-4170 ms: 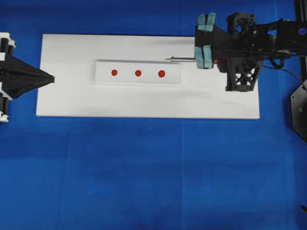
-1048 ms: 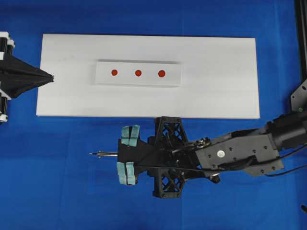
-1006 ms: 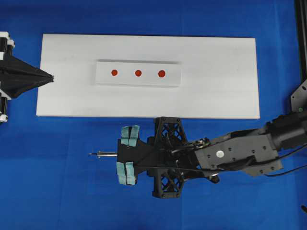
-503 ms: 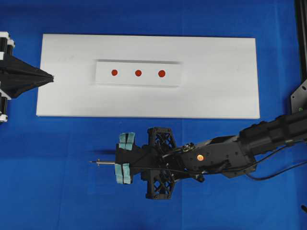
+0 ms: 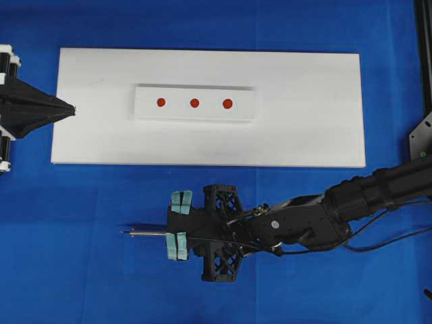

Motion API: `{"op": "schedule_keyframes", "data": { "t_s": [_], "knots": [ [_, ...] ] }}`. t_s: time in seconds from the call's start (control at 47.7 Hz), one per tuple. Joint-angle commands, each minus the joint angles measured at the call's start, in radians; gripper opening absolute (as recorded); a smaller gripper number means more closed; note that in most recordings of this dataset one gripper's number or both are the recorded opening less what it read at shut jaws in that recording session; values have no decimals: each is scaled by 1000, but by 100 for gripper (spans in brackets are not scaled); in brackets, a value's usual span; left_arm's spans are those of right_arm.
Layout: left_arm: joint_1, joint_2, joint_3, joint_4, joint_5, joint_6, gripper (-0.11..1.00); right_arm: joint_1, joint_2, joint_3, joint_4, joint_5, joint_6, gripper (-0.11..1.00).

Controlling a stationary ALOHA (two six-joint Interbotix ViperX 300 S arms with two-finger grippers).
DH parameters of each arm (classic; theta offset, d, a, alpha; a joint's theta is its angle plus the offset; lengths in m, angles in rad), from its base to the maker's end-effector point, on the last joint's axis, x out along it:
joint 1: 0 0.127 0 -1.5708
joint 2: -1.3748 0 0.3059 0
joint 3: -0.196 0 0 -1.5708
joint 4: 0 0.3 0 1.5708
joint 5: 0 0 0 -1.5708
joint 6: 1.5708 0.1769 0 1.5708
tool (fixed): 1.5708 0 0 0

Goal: Touch the tip of the soldering iron to the mark.
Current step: 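Carry the iron with the right gripper back down onto the blue table, then open the right gripper to release the orange handle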

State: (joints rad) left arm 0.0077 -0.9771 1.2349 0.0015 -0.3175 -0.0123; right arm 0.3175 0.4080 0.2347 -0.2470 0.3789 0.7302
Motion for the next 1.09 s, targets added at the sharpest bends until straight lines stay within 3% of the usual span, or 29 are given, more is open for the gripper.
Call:
{"op": "schedule_keyframes", "data": {
  "t_s": [0.0, 0.231, 0.545, 0.754, 1.069],
  "knots": [
    [3, 5, -11, 0, -8, 2, 0, 3, -15, -6, 0, 0, -3, 6],
    [3, 5, -12, 2, -8, 2, 0, 3, -28, -6, 0, 2, -3, 11],
    [3, 5, -12, 2, -3, 2, 0, 3, -43, -6, -26, 23, -5, 92],
    [3, 5, -12, 2, -2, 2, 0, 3, -74, -6, -29, 51, -5, 87],
    [3, 5, -12, 0, -2, 2, 0, 8, -264, -6, -75, 222, -26, 87]
  ]
}}
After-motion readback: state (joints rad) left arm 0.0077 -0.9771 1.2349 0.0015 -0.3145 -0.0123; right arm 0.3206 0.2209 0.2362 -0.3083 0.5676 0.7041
